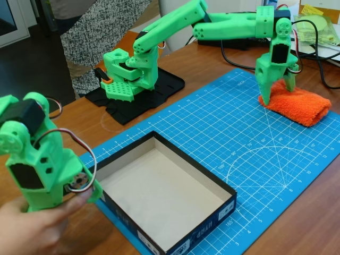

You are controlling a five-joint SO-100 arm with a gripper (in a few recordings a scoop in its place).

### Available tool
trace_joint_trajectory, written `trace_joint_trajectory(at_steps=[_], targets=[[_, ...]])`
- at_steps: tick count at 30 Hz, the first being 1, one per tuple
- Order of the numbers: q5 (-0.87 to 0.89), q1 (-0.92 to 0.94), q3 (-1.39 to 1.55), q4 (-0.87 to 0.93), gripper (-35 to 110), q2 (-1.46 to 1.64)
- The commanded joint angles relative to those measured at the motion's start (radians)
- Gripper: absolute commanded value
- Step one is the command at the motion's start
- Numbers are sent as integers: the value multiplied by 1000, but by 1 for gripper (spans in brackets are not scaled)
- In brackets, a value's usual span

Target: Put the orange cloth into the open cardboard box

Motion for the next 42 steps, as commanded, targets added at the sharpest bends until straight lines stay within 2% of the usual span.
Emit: trace_joint_trajectory(at_steps=[1,3,6,7,15,22,32,42], targets=[[-17,0,-114,20,31,-49],[-6,9,-163,20,26,-89],[32,25,-227,20,1,-135],[46,29,-235,21,0,-140],[201,75,-221,23,0,-8],[324,160,-74,23,0,296],[433,353,425,21,0,933],[339,644,877,-101,0,1289]])
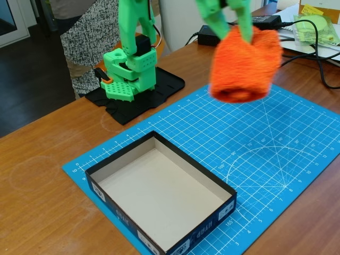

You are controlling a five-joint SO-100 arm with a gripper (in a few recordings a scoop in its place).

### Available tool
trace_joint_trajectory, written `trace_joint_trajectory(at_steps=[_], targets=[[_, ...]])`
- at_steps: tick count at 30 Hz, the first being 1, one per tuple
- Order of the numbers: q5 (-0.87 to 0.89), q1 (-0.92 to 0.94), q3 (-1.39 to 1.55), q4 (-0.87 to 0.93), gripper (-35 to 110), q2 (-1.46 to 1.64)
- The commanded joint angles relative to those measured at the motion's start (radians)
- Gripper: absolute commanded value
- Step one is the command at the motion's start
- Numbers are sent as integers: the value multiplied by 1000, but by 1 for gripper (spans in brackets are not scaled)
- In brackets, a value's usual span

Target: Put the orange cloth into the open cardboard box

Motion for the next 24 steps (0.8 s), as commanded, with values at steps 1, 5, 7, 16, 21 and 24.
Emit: trace_joint_trajectory(at_steps=[1,5,7,16,21,24], targets=[[-29,110,186,-83,0,137],[-98,221,393,-202,0,247],[-121,268,413,-209,0,252],[-164,471,594,-362,0,242],[-206,546,637,-439,0,201],[-224,563,706,-512,0,198]])
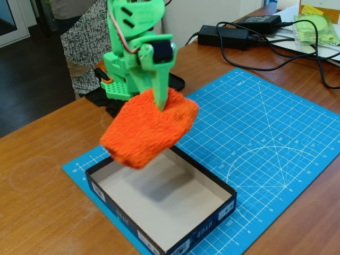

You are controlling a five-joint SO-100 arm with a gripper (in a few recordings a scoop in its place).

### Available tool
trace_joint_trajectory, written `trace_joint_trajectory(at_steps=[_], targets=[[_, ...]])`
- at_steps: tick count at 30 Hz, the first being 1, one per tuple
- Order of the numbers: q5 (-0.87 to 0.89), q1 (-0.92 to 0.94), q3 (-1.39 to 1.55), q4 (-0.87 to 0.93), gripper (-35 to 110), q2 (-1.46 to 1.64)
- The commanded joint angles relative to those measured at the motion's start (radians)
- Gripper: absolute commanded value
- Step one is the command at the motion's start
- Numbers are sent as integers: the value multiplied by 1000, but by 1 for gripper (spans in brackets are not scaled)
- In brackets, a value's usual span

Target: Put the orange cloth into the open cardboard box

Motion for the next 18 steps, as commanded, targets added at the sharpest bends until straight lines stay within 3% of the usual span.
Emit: trace_joint_trajectory(at_steps=[1,18], targets=[[-37,25,58,-69,0,11],[-80,46,348,-426,0,-120]])
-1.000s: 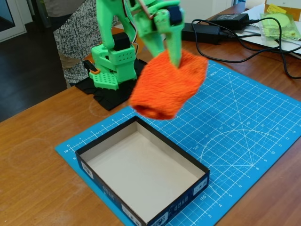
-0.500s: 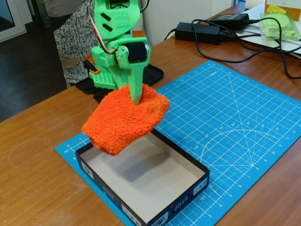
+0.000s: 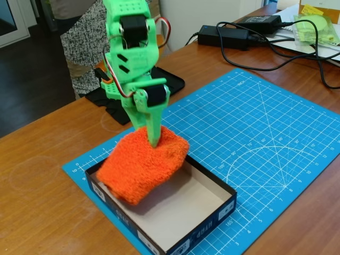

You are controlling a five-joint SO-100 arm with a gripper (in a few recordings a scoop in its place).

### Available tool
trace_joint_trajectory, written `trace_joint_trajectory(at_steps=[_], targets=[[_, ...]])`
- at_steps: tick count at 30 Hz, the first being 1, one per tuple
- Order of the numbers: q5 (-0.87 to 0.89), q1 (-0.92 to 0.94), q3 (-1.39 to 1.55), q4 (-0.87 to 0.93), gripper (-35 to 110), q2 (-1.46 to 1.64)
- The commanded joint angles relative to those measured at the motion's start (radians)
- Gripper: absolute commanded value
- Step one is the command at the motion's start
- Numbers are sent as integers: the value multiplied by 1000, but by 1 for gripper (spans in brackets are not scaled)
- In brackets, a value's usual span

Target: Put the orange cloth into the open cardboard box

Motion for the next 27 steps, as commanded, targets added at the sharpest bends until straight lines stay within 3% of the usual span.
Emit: trace_joint_trajectory(at_steps=[1,6,13,27], targets=[[-28,26,21,-51,0,-23],[-37,31,21,-72,2,-60],[-31,11,23,-38,32,2],[115,-184,74,150,21,410]])
